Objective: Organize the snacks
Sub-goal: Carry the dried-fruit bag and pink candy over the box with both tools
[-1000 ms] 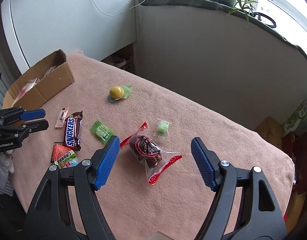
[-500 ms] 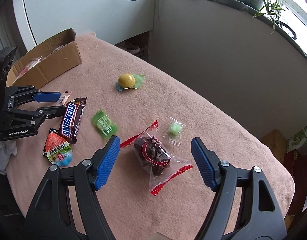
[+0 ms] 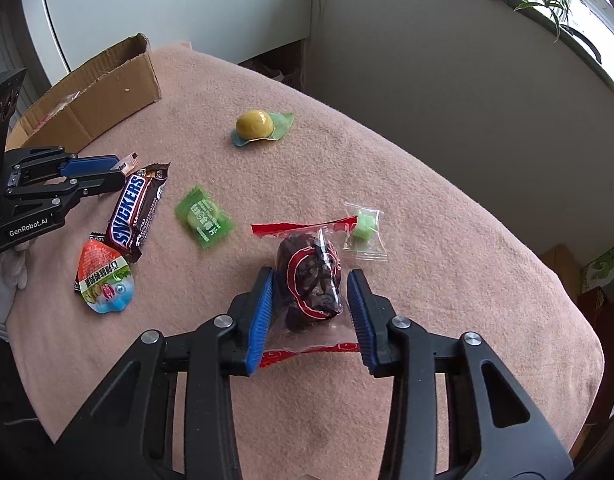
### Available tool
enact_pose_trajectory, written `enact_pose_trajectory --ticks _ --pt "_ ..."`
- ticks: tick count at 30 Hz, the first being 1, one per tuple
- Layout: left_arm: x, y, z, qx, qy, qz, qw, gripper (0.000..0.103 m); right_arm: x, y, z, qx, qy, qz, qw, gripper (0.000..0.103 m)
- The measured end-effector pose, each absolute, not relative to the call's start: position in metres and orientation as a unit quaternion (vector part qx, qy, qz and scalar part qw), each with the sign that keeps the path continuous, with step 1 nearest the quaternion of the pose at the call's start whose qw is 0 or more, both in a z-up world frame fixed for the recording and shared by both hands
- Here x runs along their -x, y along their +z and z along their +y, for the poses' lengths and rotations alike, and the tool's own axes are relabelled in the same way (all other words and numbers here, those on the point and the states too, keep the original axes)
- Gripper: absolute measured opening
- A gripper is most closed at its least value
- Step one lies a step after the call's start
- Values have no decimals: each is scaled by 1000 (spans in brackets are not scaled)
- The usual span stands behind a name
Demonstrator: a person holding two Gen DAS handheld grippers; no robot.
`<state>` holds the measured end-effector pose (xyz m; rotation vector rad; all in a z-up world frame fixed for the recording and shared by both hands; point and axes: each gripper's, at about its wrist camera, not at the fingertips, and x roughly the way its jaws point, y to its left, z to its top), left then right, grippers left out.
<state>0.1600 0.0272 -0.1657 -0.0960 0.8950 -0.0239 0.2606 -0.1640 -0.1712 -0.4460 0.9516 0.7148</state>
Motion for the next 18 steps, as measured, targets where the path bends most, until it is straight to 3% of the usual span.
enact_pose_trajectory --ticks 18 --pt "-138 -141 27 53 -21 402 914 18 -233 -139 -182 149 315 412 842 35"
